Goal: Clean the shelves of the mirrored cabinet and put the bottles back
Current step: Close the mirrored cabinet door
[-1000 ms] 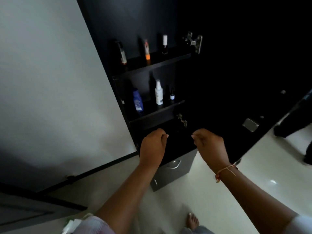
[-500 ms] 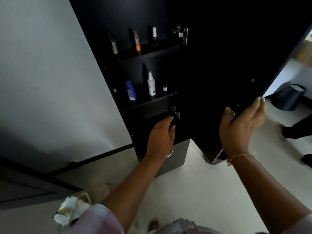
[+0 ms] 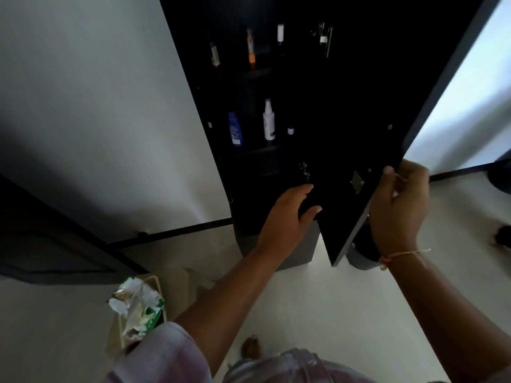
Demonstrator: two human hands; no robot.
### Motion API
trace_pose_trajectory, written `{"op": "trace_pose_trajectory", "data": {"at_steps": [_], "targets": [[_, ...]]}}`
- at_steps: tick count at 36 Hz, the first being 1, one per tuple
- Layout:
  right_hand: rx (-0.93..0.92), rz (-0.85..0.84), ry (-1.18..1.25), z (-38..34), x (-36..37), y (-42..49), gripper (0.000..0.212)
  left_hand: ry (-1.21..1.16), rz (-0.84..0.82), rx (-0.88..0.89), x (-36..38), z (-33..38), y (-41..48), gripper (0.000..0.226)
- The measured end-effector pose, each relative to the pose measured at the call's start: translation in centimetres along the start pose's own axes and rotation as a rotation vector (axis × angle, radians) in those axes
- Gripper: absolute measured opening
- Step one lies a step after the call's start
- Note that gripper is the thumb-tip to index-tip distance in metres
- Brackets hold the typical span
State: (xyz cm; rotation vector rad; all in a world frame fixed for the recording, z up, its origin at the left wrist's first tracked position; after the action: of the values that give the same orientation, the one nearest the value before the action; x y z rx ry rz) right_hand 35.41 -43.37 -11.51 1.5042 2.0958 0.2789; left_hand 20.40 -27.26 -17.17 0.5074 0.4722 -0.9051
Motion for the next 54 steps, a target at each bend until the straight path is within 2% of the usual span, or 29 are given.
{"op": "trace_pose_trajectory", "data": {"at_steps": [8,11,15,20,35,46,49,54], "targets": [[-0.221,-0.37,0.016,-5.3,8.0,-1.6,0.019,-0.027,0.052,-0.049,-2.4,-1.2,-0.9,0.055],[-0.31,-0.543,-0.038,-7.1,12.2,-2.0,0.029,-0.03,0.126,-0.094,-5.1,-2.9,-1.1,0.05],[-0.427,-0.77,-0.163,-8.7,18.4,-2.9,0.047,-0.075,0.313,-0.17,-10.0,-6.5,-1.6,0.048],[-0.534,-0.911,-0.322,-9.3,26.1,-3.5,0.06,0.024,0.348,-0.206,-14.4,-10.3,0.2,0.049],[-0.592,-0.94,-0.852,-11.3,36.1,-1.9,0.073,0.192,0.135,-0.159,-18.2,-17.7,6.4,0.07],[-0.567,-0.895,-0.996,-11.8,41.1,1.1,0.072,0.63,0.105,-0.14,-22.0,-21.4,11.0,0.084],[-0.564,-0.884,-1.033,-11.6,42.2,1.7,0.079,0.689,0.105,-0.135,-22.7,-21.7,11.8,0.085],[-0.559,-0.871,-1.061,-11.8,43.4,2.5,0.078,0.699,0.092,-0.13,-23.4,-22.4,13.1,0.084]]}}
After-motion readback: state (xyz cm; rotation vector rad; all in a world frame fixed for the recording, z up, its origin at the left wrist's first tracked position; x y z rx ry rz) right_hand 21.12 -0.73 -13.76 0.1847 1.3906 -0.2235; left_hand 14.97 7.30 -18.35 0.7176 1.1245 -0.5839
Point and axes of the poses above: each hand's wrist, its own y-axis towards the middle knuckle, its own x-axis out of the palm, z = x × y, the point moved 10 cm from there along y, towards the middle knuckle, and after that the axes turned 10 degrees about -z, right-handed, at the moved point
